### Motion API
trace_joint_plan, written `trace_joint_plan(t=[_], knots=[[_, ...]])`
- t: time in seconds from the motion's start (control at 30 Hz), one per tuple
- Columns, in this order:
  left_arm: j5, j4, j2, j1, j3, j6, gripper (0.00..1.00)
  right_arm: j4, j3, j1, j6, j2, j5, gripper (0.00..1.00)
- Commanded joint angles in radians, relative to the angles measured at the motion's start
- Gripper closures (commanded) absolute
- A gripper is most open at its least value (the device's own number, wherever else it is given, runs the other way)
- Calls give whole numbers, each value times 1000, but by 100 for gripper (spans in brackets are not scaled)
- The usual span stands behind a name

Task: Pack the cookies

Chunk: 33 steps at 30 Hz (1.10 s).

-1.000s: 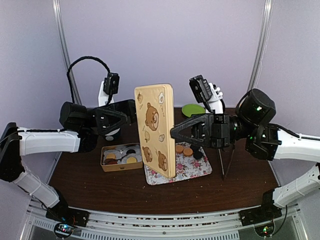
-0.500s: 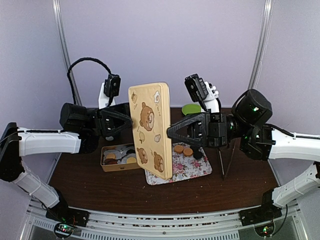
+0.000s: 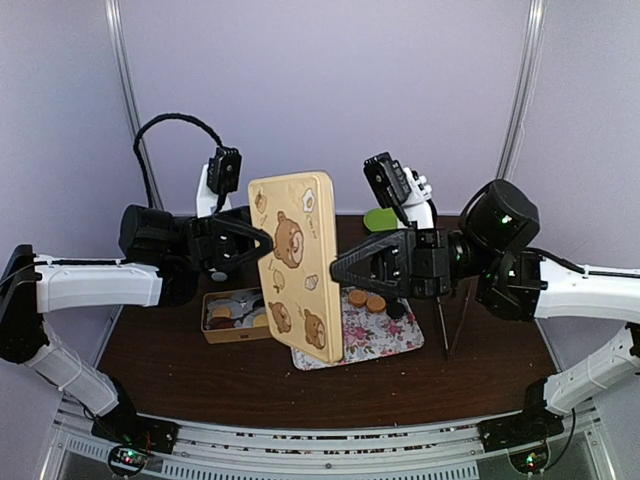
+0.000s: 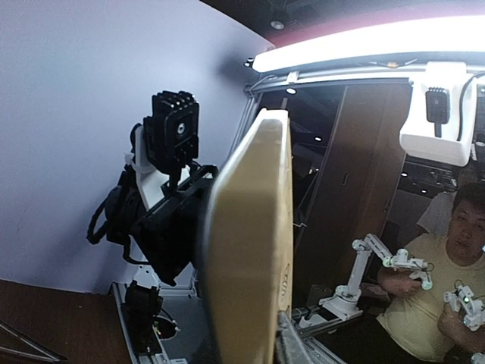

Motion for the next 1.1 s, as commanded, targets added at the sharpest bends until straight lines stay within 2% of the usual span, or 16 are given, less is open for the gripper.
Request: trace_joint_plan(t=[0.0,0.07,0.1,0.23,0.3,0.37,0.5,0.57,0.6,0.67,0.73,0.77,0.83,0.93,1.0,1.07], knots=[[29,54,-1,-6,29,1,92,35,25,6,-8,2,-16,100],[32,54,-3,-5,27,0,98,14,25,5,-21,-6,-13,100],[36,54,-4,-5,26,0,100,-2,24,6,-40,-13,-11,93],[50,54,-19,24,20,-15,100,-175,3,-18,-158,-81,62,54],[45,54,-35,73,2,-35,100,-301,-16,-38,-239,-133,141,43],[27,55,-59,144,-27,-69,100,-435,-44,-57,-326,-191,254,37],[-14,8,-132,307,-107,-89,100,-547,-169,-112,-373,-278,492,34],[-36,-94,-183,375,-149,-38,100,-569,-239,-132,-366,-289,587,34],[-50,-200,-211,401,-167,27,100,-595,-256,-136,-361,-281,640,35],[-108,-538,-295,427,-180,258,100,-676,-256,-140,-359,-236,745,36],[-263,-1032,-383,427,-144,559,100,-729,-243,-140,-356,-175,791,37],[-368,-1263,-418,425,-119,660,100,-732,-241,-140,-347,-146,795,37],[-513,-1436,-436,433,-109,730,100,-686,-251,-140,-317,-100,773,37],[-641,-1525,-429,438,-141,695,100,-572,-240,-140,-268,-25,723,37],[-673,-1457,-436,440,-208,597,100,-493,-222,-140,-227,24,677,37],[-687,-1297,-455,439,-294,460,100,-372,-215,-140,-161,77,625,36]])
